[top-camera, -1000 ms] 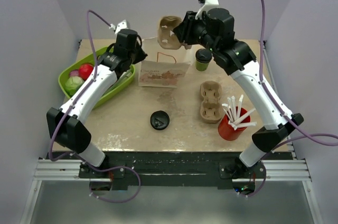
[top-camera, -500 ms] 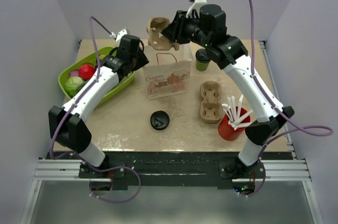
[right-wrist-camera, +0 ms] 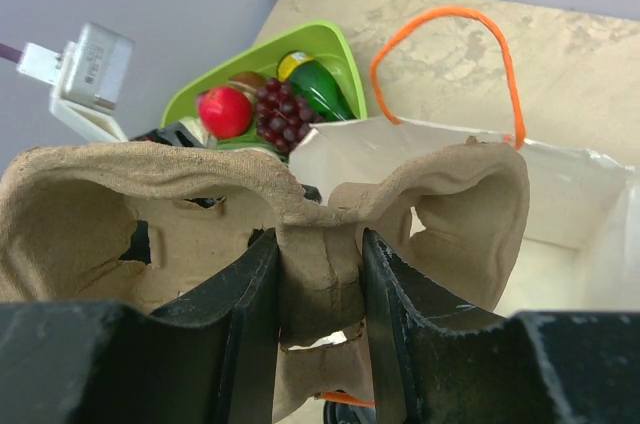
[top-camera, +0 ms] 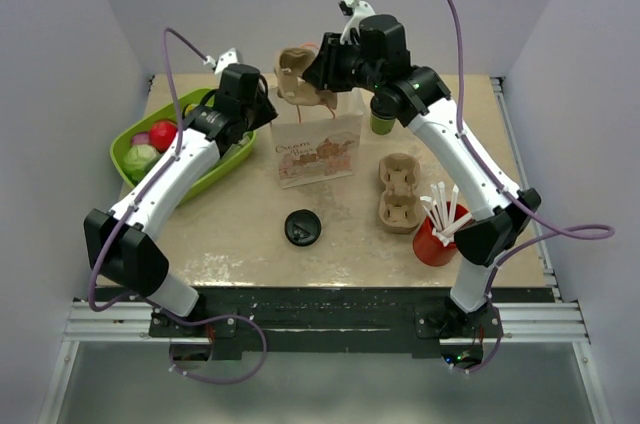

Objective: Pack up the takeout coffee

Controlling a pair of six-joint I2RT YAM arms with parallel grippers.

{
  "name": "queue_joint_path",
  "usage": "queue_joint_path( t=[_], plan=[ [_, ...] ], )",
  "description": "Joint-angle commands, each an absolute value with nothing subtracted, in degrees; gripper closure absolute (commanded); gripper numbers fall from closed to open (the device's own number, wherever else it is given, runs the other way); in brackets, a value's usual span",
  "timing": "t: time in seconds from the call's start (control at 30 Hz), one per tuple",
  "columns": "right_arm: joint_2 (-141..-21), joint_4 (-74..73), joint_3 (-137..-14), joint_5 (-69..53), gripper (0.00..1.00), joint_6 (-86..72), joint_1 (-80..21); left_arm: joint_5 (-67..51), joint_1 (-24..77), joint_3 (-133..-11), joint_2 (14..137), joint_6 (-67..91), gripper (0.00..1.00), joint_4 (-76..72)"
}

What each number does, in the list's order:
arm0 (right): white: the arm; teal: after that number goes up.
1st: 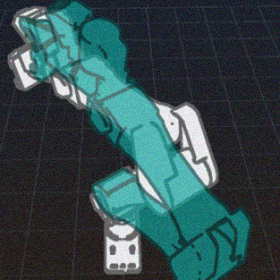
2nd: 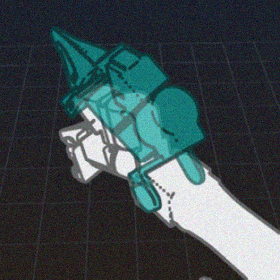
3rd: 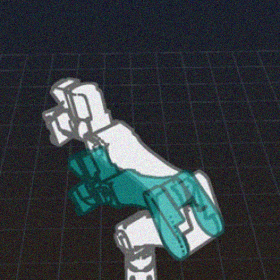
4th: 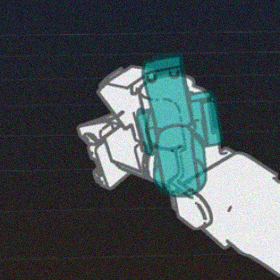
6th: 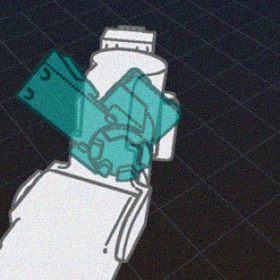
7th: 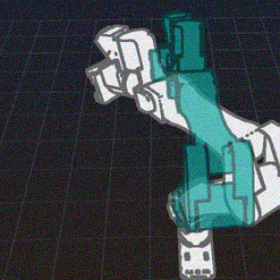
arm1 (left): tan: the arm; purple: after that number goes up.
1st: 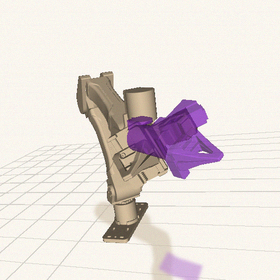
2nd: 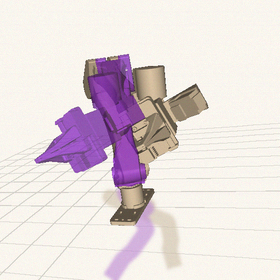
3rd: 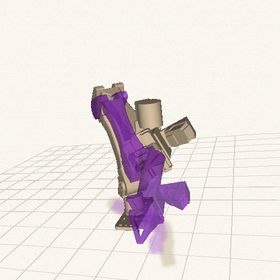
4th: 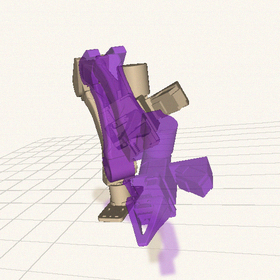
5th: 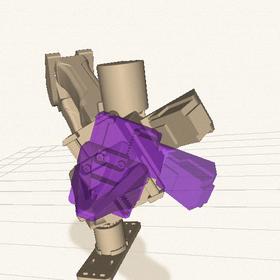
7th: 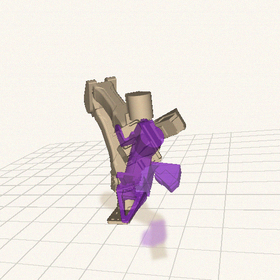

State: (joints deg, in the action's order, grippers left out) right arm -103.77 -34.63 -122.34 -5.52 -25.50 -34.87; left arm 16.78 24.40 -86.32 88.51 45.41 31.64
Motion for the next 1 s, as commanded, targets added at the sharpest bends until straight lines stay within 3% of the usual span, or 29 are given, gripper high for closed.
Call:
queue_joint_path(
  t=[0.0, 0.37, 0.8, 0.97],
  plan=[
    [-103.0, -36.2, -121.5, -2.3, 0.79, -25.7, -34.7, 17.2, 23.8, -85.1, 87.3, 44.3, 0.63, 29.6],
    [-103.9, -35.3, -114.4, 7.2, 0.78, -28.1, -34.6, 14.0, 23.6, -82.8, 85.6, 43.2, 0.76, 27.4],
    [-106.6, -32.7, -115.1, 10.1, 0.78, -35.7, -34.5, 12.5, 23.6, -81.6, 85.2, 41.7, 0.8, 26.9],
    [-101.0, -26.9, -107.7, 10.7, 0.8, -37.8, -33.5, 13.6, 23.6, -81.1, 84.9, 41.8, 0.8, 27.3]
  ],
)
